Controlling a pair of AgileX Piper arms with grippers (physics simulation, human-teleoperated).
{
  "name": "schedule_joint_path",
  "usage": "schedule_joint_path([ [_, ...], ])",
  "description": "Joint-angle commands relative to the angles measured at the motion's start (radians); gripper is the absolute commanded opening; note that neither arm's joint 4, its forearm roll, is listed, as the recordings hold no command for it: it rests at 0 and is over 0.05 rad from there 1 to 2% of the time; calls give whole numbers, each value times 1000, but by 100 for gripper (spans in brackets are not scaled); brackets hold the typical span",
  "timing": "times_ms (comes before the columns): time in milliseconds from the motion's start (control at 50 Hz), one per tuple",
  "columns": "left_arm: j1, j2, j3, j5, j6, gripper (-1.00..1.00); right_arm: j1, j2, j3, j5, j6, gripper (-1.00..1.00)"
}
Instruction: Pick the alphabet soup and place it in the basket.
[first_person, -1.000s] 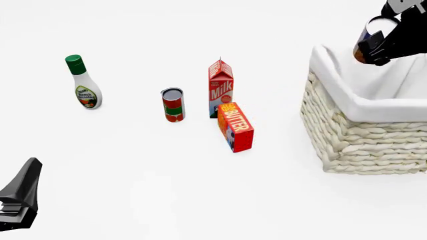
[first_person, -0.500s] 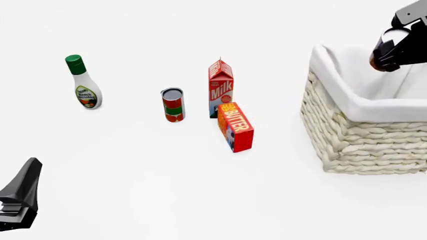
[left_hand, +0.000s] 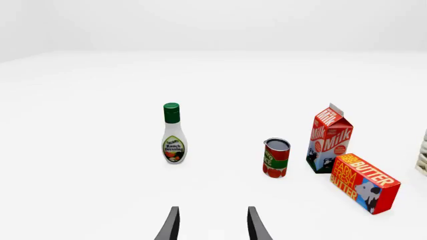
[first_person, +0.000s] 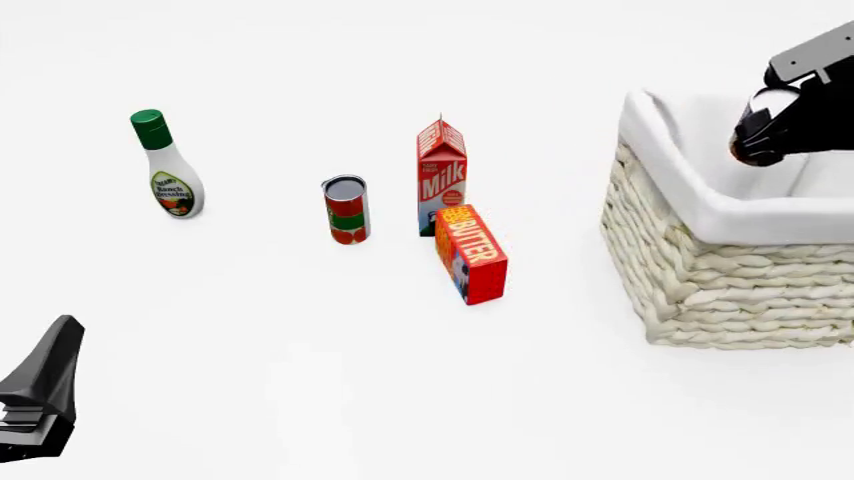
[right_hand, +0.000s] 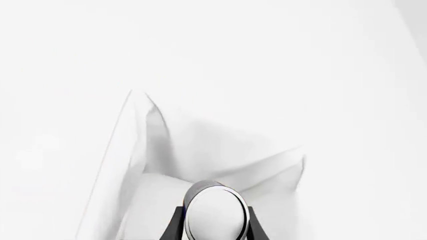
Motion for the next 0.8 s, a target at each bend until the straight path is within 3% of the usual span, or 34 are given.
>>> schedule_joint_path([
  [20, 0, 0, 0, 0, 0, 100, -3, 29, 21, -43, 19, -100],
  [800, 0, 0, 0, 0, 0, 100, -40, 169, 35, -147, 10, -100],
])
